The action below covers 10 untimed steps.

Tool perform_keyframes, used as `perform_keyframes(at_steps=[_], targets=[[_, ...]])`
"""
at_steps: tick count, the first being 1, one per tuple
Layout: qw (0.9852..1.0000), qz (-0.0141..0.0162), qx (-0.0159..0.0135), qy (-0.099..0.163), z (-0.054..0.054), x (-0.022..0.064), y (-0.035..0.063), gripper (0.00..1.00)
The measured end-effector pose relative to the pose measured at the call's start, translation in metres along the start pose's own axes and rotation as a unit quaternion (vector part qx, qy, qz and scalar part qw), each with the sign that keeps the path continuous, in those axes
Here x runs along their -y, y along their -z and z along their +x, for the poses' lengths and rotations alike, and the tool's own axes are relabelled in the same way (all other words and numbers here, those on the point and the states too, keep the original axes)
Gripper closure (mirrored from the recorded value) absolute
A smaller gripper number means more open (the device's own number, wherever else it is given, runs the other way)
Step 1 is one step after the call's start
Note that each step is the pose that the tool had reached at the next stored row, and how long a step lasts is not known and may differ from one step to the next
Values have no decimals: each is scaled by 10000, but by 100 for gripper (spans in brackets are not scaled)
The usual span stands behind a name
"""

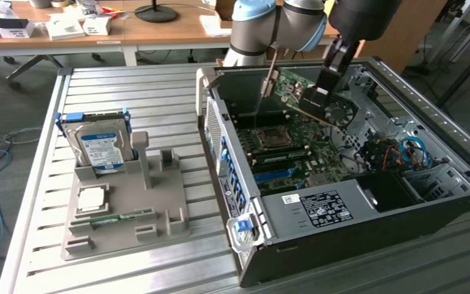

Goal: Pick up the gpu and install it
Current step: 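Insert the gpu into the slot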

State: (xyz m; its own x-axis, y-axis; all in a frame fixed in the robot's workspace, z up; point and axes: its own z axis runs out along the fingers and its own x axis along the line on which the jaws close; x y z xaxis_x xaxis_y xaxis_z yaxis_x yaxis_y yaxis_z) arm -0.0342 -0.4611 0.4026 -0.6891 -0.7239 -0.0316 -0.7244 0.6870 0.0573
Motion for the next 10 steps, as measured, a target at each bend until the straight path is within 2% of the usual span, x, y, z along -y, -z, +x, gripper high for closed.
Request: perform_keyframes(at_steps=[5,10], targets=[[9993,-12,-21,376,0,0,-3,74],[9971,-23,-44,754,0,0,-3,74]])
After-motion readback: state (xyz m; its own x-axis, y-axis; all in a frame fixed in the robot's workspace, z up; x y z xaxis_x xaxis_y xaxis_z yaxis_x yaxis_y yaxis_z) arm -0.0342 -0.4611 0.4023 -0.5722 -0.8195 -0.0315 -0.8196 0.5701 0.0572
